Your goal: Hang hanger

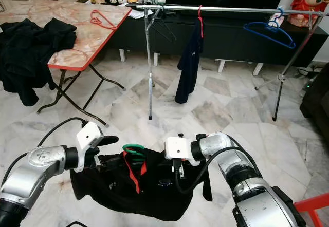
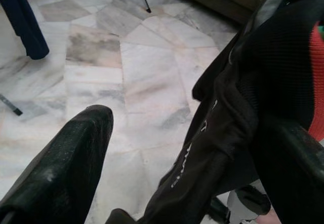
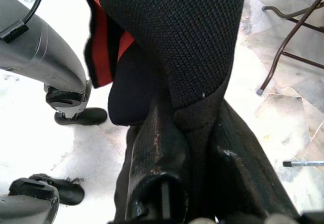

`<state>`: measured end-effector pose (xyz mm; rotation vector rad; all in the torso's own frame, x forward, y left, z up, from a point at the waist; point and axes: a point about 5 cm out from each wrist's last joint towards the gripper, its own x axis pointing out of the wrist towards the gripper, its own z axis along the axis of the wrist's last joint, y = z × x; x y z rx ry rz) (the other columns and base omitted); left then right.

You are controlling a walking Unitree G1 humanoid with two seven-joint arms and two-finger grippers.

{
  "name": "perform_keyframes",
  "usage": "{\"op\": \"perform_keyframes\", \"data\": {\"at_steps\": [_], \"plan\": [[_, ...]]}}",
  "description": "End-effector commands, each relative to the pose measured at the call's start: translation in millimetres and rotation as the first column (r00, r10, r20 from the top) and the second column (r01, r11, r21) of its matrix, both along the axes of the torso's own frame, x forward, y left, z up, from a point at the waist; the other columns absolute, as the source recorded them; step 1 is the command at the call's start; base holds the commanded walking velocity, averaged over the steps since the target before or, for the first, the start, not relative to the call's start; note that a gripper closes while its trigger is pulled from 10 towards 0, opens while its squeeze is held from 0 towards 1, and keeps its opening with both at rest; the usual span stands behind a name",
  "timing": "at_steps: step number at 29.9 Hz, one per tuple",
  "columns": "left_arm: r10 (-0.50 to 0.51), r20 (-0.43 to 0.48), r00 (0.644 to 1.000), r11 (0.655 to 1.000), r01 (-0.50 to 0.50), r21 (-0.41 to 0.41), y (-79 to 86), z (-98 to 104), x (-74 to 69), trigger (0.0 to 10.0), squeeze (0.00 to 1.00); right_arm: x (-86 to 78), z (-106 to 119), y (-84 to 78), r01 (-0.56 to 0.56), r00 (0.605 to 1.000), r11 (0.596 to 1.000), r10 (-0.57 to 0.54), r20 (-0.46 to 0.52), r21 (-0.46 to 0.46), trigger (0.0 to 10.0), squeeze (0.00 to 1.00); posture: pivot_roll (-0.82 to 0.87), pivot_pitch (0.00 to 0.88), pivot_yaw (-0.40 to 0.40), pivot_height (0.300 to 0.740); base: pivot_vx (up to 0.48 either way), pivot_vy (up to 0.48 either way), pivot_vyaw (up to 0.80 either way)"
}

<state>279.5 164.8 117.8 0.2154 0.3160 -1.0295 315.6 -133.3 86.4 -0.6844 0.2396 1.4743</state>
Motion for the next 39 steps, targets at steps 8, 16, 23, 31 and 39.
{"op": "perform_keyframes", "data": {"at_steps": [8, 16, 23, 31, 39], "plan": [[-0.066, -0.016, 0.998, 0.997, 0.066, -0.028, 7.3, 15, -5.9, 10.0, 1.00, 3.1, 7, 4.2, -0.014, 0.999, 1.000, 0.014, 0.033, 0.016, 0.0, 0.00, 0.06, 0.000, -0.036, 0.740, 0.000, 0.000, 0.00], [-0.062, -0.013, 0.998, 0.997, 0.061, -0.042, 0.1, 15, -3.2, 10.0, 1.00, 3.1, 7, 5.1, -0.017, 0.999, 1.000, 0.017, 0.036, 0.016, 0.0, 0.00, 0.06, 0.000, -0.030, 0.740, 0.000, 0.000, 0.00], [-0.046, -0.044, 0.998, 0.992, 0.051, 0.117, 16.8, -1, -9.7, 10.0, 1.00, 5.9, 4, -2.6, 0.040, 0.997, 0.999, -0.039, 0.062, -0.026, 0.0, 0.00, 0.07, 0.000, -0.025, 0.740, 0.000, 0.000, 0.00], [0.023, 0.043, 0.999, 0.993, -0.027, 0.111, 24.7, 7, -5.5, 10.0, 0.00, 5.3, -1, -5.6, 0.052, 0.996, 0.996, -0.047, 0.072, -0.071, 0.0, 0.00, 0.07, 0.001, -0.025, 0.740, 0.000, 0.000, 0.00], [-0.022, 0.031, 0.999, 0.991, 0.018, 0.133, 25.2, 5, -7.9, 10.0, 1.00, 4.0, -7, -14.4, 0.087, 0.994, 0.990, -0.079, 0.076, -0.112, 0.0, 0.00, 0.08, 0.001, -0.019, 0.740, 0.000, 0.000, 0.00]]}}
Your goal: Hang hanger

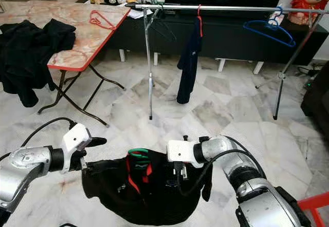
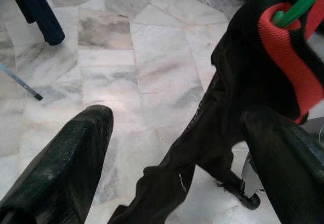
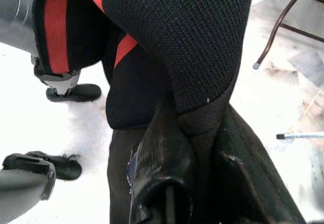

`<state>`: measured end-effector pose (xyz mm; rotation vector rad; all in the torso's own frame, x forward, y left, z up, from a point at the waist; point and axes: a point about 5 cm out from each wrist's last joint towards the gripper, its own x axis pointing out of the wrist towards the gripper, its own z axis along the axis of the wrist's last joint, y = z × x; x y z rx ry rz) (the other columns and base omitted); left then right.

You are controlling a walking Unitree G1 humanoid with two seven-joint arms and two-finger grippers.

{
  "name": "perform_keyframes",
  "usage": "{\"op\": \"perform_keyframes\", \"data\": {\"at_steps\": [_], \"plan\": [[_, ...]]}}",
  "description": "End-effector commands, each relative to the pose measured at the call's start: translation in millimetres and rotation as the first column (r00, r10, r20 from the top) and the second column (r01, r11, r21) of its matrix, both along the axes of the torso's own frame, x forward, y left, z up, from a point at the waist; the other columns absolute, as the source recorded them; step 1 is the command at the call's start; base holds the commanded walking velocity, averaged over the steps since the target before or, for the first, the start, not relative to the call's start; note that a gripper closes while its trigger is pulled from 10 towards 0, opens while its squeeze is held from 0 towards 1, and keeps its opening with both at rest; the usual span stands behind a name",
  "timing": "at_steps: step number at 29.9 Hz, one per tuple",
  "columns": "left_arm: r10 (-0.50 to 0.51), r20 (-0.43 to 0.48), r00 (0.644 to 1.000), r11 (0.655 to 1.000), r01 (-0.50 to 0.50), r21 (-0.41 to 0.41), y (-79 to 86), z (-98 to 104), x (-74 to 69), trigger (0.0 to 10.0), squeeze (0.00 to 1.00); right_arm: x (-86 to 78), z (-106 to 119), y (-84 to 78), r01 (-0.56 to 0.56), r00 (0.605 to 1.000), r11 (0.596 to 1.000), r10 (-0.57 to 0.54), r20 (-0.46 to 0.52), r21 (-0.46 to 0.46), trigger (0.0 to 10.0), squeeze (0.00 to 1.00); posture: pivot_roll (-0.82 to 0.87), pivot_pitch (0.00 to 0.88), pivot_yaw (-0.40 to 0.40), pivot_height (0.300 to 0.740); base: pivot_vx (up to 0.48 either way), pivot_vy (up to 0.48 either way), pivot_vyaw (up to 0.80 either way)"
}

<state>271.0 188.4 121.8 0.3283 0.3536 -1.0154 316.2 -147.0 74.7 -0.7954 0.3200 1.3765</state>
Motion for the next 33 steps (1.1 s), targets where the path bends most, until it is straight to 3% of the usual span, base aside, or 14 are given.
{"op": "perform_keyframes", "data": {"at_steps": [1, 16, 17, 18, 19, 20, 33], "plan": [[-0.017, 0.009, 1.000, 1.000, 0.017, 0.021, 1.1, 0, 0.2, 10.0, 1.00, 3.3, 5, -0.8, 0.006, 1.000, 1.000, -0.006, 0.028, 0.004, 0.0, 0.00, 0.08, 0.001, -0.019, 0.740, 0.000, 0.000, 0.00], [-0.070, 0.004, 0.998, 0.997, 0.070, 0.043, -10.2, -12, 2.1, 10.0, 1.00, 3.5, 12, 4.4, -0.042, 0.998, 0.998, 0.040, 0.041, 0.053, 0.0, 0.00, 0.07, 0.006, -0.009, 0.740, 0.000, 0.000, 0.00], [-0.070, 0.013, 0.997, 0.997, 0.069, 0.044, -12.4, -14, 3.0, 10.0, 0.92, 3.4, 13, 6.0, -0.051, 0.998, 0.997, 0.049, 0.040, 0.061, 0.0, 0.00, 0.07, 0.006, -0.009, 0.740, 0.000, 0.000, 0.00], [-0.076, 0.009, 0.997, 0.996, 0.075, 0.040, -13.8, -14, 2.7, 10.0, 0.54, 3.4, 14, 6.9, -0.056, 0.998, 0.996, 0.054, 0.041, 0.065, 0.0, 0.00, 0.07, 0.008, -0.011, 0.740, 0.000, 0.000, 0.00], [-0.080, 0.004, 0.997, 0.996, 0.080, 0.037, -14.6, -15, 2.3, 10.0, 0.54, 3.4, 14, 7.4, -0.059, 0.998, 0.996, 0.056, 0.042, 0.066, 0.0, 0.00, 0.07, 0.008, -0.011, 0.740, 0.000, 0.000, 0.00], [-0.085, -0.003, 0.996, 0.996, 0.085, 0.031, -16.4, -16, 2.0, 10.0, 0.00, 3.6, 15, 8.3, -0.065, 0.997, 0.996, 0.062, 0.044, 0.069, 0.0, 0.00, 0.07, 0.008, -0.011, 0.740, 0.000, 0.000, 0.00], [-0.159, -0.063, 0.985, 0.987, 0.160, -0.002, -25.8, -20, -4.3, 10.0, 0.00, 4.6, 24, 18.1, -0.108, 0.994, 0.985, 0.104, 0.039, 0.132, 0.0, 0.00, 0.07, 0.010, -0.014, 0.740, 0.000, 0.000, 0.00]]}}
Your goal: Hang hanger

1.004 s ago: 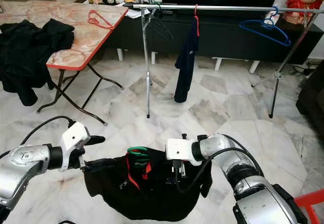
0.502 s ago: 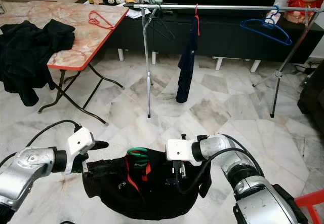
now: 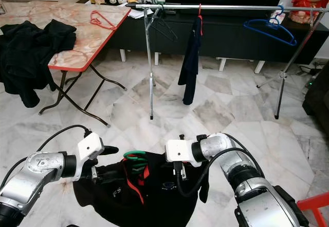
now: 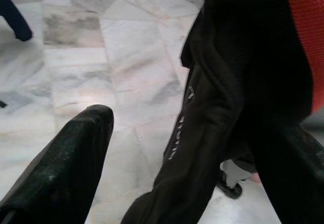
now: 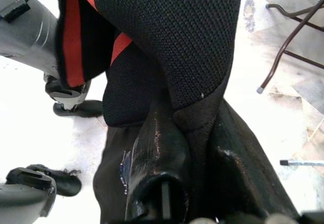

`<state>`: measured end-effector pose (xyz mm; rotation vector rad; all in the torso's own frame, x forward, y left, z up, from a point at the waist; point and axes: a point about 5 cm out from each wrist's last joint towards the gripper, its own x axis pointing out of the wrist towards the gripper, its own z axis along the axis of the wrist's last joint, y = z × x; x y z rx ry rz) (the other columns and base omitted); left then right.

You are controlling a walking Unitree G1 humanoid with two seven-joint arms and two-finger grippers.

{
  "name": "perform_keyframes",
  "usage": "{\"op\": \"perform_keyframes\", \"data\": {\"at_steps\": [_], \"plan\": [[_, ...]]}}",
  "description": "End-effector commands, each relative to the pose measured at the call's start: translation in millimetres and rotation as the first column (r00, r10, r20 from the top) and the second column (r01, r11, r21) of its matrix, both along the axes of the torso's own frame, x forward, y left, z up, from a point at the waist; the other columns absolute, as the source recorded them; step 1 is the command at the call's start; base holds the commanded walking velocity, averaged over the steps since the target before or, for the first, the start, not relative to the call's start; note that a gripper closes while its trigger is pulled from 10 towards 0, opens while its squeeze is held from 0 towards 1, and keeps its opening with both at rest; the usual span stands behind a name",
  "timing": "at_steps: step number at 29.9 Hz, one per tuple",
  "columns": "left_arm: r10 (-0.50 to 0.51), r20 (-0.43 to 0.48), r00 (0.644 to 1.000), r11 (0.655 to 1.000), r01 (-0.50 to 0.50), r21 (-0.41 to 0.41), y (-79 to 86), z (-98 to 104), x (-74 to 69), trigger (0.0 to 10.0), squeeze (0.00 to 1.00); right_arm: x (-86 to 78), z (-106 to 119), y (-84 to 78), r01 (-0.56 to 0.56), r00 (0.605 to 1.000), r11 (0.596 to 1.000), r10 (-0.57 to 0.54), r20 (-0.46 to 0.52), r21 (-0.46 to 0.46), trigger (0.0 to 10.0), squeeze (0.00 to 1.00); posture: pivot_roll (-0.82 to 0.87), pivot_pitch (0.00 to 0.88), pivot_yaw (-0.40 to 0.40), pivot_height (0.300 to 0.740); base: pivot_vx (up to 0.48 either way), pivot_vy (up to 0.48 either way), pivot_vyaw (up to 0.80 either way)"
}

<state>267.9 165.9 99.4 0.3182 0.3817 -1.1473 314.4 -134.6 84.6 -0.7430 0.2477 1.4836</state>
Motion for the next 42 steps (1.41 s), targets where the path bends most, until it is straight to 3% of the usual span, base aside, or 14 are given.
{"op": "perform_keyframes", "data": {"at_steps": [1, 9, 10, 11, 12, 13, 14, 15, 16, 42], "plan": [[-0.047, -0.017, 0.999, 0.999, 0.047, 0.009, -4.2, 2, -2.3, 10.0, 0.00, 6.7, 15, 6.6, -0.008, 0.999, 0.998, 0.005, 0.052, 0.065, 0.0, 0.00, 0.07, 0.011, -0.015, 0.740, 0.000, 0.000, 0.00], [-0.034, -0.002, 0.999, 0.999, 0.034, 0.002, -8.2, 1, 0.4, 10.0, 0.00, 7.0, 18, 11.5, -0.029, 0.998, 0.996, 0.026, 0.049, 0.081, 0.0, 0.00, 0.07, 0.011, -0.015, 0.740, 0.000, 0.000, 0.00], [-0.034, -0.005, 0.999, 0.999, 0.034, 0.001, -8.6, 0, 0.5, 9.4, 0.00, 7.2, 19, 11.7, -0.031, 0.998, 0.996, 0.027, 0.049, 0.083, 0.0, 0.00, 0.07, 0.011, -0.015, 0.740, 0.000, 0.000, 0.00], [-0.030, -0.005, 1.000, 1.000, 0.030, -0.002, -8.9, 0, 0.8, 6.6, 0.00, 7.3, 19, 11.8, -0.032, 0.998, 0.996, 0.027, 0.049, 0.085, 0.0, 0.00, 0.07, 0.011, -0.015, 0.740, 0.000, 0.000, 0.00], [-0.028, -0.006, 1.000, 1.000, 0.027, -0.004, -9.1, 0, 1.1, 6.6, 0.00, 7.4, 20, 11.9, -0.032, 0.998, 0.996, 0.028, 0.049, 0.086, 0.0, 0.00, 0.07, 0.011, -0.015, 0.740, 0.000, 0.000, 0.00], [-0.024, -0.004, 1.000, 1.000, 0.024, -0.005, -9.4, 0, 1.6, 3.5, 0.00, 7.4, 20, 11.9, -0.033, 0.998, 0.996, 0.029, 0.049, 0.087, 0.0, 0.00, 0.07, 0.011, -0.015, 0.740, 0.000, 0.000, 0.00], [-0.021, -0.003, 1.000, 1.000, 0.021, -0.005, -9.5, 0, 2.0, 3.5, 0.00, 7.4, 20, 12.0, -0.033, 0.998, 0.996, 0.029, 0.049, 0.088, 0.0, 0.00, 0.07, 0.011, -0.015, 0.740, 0.000, 0.000, 0.00], [-0.018, -0.001, 1.000, 1.000, 0.018, -0.008, -9.7, 0, 2.3, 1.0, 0.00, 7.4, 20, 12.1, -0.033, 0.998, 0.995, 0.029, 0.049, 0.091, 0.0, 0.00, 0.07, 0.011, -0.015, 0.740, 0.000, 0.000, 0.00], [-0.016, -0.001, 1.000, 1.000, 0.016, -0.011, -9.9, 1, 2.6, 0.2, 0.00, 7.4, 21, 12.4, -0.033, 0.998, 0.995, 0.029, 0.048, 0.095, 0.0, 0.00, 0.06, 0.010, -0.016, 0.740, 0.000, 0.000, 0.00], [-0.009, -0.027, 1.000, 0.997, 0.006, -0.080, -18.9, 2, -0.3, 0.0, 0.00, 9.7, 22, 15.3, -0.020, 0.998, 0.994, 0.015, 0.056, 0.105, 0.0, 0.00, 0.07, 0.003, -0.021, 0.740, 0.000, 0.000, 0.00]]}}
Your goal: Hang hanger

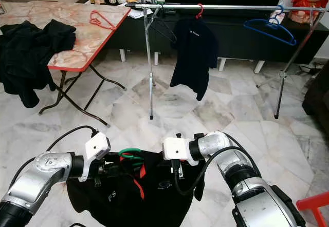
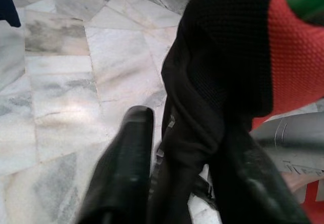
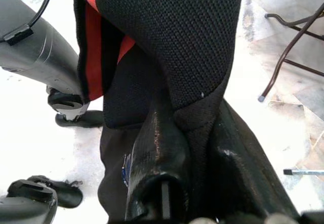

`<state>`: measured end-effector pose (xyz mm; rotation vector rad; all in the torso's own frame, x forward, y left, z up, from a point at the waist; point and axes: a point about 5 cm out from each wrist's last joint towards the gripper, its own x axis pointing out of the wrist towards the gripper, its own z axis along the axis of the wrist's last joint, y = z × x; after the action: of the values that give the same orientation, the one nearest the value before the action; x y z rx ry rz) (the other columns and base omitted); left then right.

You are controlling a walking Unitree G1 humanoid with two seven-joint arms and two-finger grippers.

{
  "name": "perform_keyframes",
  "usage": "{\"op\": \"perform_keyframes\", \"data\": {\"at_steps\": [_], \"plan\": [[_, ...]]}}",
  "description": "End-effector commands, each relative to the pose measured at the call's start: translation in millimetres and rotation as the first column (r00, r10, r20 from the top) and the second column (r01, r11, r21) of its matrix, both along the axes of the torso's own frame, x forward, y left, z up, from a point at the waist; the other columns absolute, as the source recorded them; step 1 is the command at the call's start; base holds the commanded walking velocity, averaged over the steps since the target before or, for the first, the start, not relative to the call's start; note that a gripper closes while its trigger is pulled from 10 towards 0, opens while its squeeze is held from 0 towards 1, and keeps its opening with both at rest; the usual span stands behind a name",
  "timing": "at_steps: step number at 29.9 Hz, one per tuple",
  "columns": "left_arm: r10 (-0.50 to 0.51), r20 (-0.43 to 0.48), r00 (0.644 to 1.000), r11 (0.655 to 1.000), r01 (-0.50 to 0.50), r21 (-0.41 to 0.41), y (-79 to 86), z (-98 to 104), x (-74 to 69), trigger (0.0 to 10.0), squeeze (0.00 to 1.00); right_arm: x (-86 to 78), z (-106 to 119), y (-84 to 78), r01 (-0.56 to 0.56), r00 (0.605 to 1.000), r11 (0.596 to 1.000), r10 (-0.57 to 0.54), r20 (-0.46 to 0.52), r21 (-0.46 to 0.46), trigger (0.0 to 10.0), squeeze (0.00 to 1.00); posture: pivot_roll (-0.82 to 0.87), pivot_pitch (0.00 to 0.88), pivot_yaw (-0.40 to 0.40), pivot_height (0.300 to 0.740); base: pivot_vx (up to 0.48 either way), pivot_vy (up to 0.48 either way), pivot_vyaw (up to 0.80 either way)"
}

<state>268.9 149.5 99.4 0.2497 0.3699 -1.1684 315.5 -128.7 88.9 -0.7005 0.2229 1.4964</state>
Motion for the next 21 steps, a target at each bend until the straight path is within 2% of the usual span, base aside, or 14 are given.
{"op": "perform_keyframes", "data": {"at_steps": [1, 21], "plan": [[0.000, 0.001, 1.000, 1.000, 0.000, -0.020, -2.7, 2.5, -1.2, 0.0, 0.00, 9.0, 18.3, 9.7, -0.009, 0.998, 0.998, 0.004, 0.070, 0.063, 0.0, 0.00, 0.07, 0.000, -0.020, 0.740, 0.000, 0.000, 0.00], [-0.010, -0.020, 1.000, 0.999, 0.009, -0.042, -8.2, 2.1, -5.1, 0.0, 0.00, 8.0, 16.4, 11.7, -0.004, 0.998, 0.998, 0.000, 0.070, 0.069, 0.0, 0.00, 0.07, 0.000, -0.017, 0.740, 0.000, 0.000, 0.00]]}}
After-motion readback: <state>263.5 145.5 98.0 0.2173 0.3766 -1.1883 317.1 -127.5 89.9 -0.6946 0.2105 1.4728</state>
